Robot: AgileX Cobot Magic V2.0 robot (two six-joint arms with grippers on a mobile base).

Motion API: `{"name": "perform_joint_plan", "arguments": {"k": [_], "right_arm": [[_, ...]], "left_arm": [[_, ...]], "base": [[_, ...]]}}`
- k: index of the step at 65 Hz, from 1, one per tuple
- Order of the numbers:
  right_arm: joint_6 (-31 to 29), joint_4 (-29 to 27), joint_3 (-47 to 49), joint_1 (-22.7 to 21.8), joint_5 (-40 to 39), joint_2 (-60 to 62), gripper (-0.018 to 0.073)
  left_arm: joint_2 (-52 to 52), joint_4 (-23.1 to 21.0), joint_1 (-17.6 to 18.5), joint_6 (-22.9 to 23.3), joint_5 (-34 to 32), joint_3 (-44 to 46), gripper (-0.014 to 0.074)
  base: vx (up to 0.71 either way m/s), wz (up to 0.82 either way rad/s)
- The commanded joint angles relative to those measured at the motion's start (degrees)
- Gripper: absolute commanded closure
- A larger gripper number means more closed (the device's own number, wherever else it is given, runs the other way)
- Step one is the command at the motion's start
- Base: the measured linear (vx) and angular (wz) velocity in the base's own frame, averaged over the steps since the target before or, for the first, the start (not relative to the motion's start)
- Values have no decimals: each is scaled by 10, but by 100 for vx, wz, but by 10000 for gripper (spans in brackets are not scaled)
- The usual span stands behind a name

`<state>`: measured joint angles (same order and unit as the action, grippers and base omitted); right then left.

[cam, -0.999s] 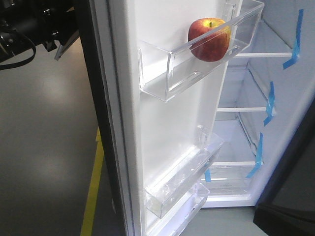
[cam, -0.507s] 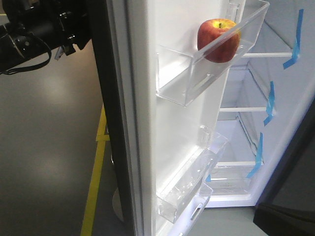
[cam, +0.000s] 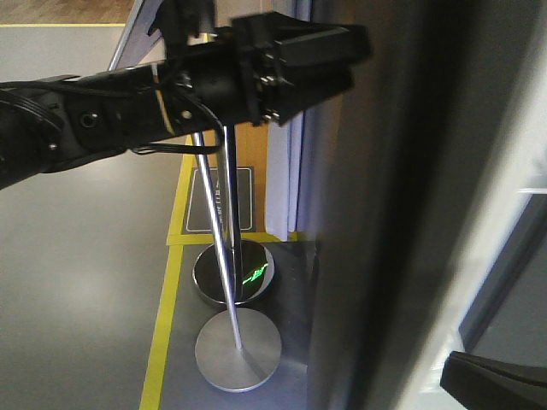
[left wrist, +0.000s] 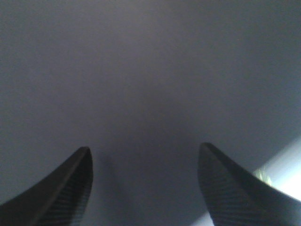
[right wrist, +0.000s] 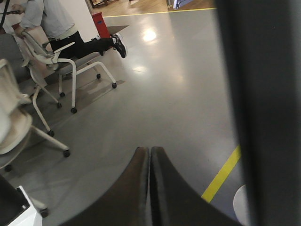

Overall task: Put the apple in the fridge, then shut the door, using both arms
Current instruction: 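Swing the left gripper against the door edge, pushing it closed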

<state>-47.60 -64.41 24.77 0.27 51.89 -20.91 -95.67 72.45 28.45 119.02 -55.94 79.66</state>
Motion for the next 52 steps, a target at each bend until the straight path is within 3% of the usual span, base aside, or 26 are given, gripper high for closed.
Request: {"name": "perform_joint_plan", "arguments": {"k": [1, 19, 26, 41, 46, 52], "right_arm": [[-3, -31, 15, -2, -30, -4, 554], [-4, -29, 17, -2, -151, -4, 501], [-22, -23, 32, -2, -215, -9, 391], [-93, -18, 106, -2, -367, -68, 11], [-112, -17, 137, -2, -427, -106, -64], [-146, -17, 184, -3, -485, -163, -83]], "left_arm": [[29, 6, 7, -3, -18, 31, 125], [54, 155, -42, 15, -9, 33, 125], [63, 206, -75, 43, -12, 33, 125], [85, 255, -137, 43, -18, 33, 125], [94, 269, -161, 43, -17, 33, 125], [105, 298, -191, 43, -22, 33, 134]], "base": [[0, 0], [0, 0], [0, 0], [0, 0], [0, 0], [0, 0]]}}
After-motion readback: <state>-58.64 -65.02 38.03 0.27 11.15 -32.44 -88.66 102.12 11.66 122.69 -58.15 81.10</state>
